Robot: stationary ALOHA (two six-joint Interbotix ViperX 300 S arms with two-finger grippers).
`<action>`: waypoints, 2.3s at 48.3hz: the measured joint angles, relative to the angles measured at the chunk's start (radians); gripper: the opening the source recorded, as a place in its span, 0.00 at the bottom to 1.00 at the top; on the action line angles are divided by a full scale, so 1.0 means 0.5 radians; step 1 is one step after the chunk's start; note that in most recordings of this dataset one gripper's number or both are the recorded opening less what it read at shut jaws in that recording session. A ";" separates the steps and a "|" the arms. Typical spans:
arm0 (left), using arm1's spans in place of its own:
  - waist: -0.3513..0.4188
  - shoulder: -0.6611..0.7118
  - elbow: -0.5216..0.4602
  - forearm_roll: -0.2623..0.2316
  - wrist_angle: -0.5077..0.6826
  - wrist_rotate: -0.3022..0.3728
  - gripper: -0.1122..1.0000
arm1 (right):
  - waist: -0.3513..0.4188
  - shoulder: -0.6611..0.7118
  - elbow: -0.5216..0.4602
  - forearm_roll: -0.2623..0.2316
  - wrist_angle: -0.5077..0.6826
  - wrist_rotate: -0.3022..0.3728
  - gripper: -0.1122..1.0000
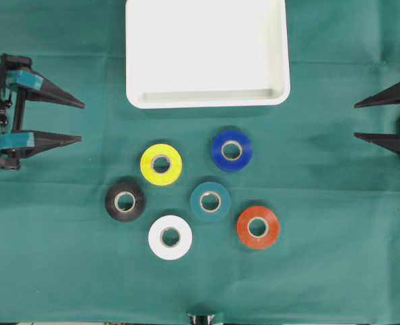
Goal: Put the tape into the white case with the left arm.
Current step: 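Move the left gripper toward the yellow tape roll, then lower the left gripper into the yellow roll's core and grip it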
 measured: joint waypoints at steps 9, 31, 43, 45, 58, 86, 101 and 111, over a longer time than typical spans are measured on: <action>-0.006 0.028 -0.040 0.000 0.080 -0.003 0.73 | 0.000 -0.025 0.003 -0.015 -0.003 0.000 0.99; -0.046 0.196 -0.190 0.000 0.181 -0.003 0.73 | 0.000 -0.028 0.009 -0.273 -0.012 0.000 0.99; -0.092 0.417 -0.322 -0.003 0.258 -0.003 0.73 | 0.003 -0.031 0.012 -0.362 -0.012 0.000 0.99; -0.092 0.469 -0.350 -0.003 0.276 0.000 0.73 | 0.000 -0.028 0.012 -0.365 -0.012 -0.003 0.99; -0.095 0.736 -0.522 -0.003 0.371 -0.015 0.73 | 0.000 -0.031 0.012 -0.365 -0.015 0.000 0.99; -0.095 1.181 -0.798 -0.003 0.485 -0.043 0.73 | 0.000 -0.031 0.012 -0.365 -0.012 0.000 0.99; -0.086 1.405 -0.948 -0.003 0.491 -0.043 0.73 | 0.003 -0.028 0.012 -0.365 -0.015 0.000 0.99; -0.074 1.494 -0.982 -0.003 0.589 -0.031 0.73 | 0.000 -0.028 0.012 -0.368 -0.012 -0.003 0.99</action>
